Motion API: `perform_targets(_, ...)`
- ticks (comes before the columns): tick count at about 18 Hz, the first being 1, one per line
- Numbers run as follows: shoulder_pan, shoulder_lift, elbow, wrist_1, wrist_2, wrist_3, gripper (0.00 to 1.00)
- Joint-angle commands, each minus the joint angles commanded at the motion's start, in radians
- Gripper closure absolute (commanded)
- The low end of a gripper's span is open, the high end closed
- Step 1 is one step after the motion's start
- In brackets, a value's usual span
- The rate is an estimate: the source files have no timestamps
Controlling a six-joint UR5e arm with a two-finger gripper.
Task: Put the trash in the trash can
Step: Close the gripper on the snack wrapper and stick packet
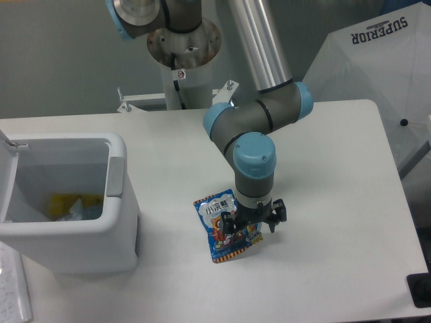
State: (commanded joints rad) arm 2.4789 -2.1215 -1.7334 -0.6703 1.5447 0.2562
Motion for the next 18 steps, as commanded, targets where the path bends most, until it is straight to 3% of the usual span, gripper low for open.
perform_targets(13, -0.018, -0.011, -0.003, 0.002, 0.0, 0.0, 0.11)
perform_targets(15, -0.018, -0.011, -0.003, 0.002, 0.0, 0.0, 0.2)
perform_targets(18, -0.018, -0.009, -0.003, 0.002, 0.008, -0.002, 0.44)
